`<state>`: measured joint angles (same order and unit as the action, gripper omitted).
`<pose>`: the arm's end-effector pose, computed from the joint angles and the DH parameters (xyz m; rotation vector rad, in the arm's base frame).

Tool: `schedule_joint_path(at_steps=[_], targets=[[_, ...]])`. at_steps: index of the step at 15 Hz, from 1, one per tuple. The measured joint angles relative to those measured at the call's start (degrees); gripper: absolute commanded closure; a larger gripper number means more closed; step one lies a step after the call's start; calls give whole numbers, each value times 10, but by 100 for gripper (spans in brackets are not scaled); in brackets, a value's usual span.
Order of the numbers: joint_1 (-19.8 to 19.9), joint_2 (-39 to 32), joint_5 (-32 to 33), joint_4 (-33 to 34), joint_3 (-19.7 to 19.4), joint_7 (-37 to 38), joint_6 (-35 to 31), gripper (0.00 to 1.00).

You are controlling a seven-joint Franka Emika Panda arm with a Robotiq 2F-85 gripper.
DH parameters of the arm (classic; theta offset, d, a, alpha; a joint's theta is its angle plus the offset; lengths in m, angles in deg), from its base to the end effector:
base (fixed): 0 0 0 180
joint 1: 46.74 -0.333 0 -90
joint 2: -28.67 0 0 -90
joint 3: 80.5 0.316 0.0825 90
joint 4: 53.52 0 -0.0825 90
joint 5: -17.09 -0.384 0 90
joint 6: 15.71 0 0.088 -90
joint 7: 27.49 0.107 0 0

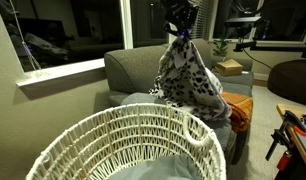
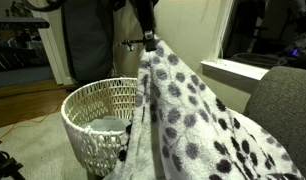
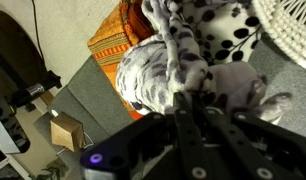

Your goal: Put the blanket on the sofa in the laundry basket

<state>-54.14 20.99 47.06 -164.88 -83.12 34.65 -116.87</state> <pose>0.5580 0.0032 0.4026 2.3476 -1.0145 0.0271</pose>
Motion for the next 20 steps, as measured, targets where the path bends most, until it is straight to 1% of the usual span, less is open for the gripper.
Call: schedule_joint_path(at_steps=[3, 6, 11, 20], targets=[[0, 29, 4, -34, 9, 0, 0, 97], [1, 47, 4, -54, 24, 0, 0, 97], [0, 50, 4, -56, 55, -17, -2, 97], [-1, 50, 4, -47, 84, -64, -8, 97]])
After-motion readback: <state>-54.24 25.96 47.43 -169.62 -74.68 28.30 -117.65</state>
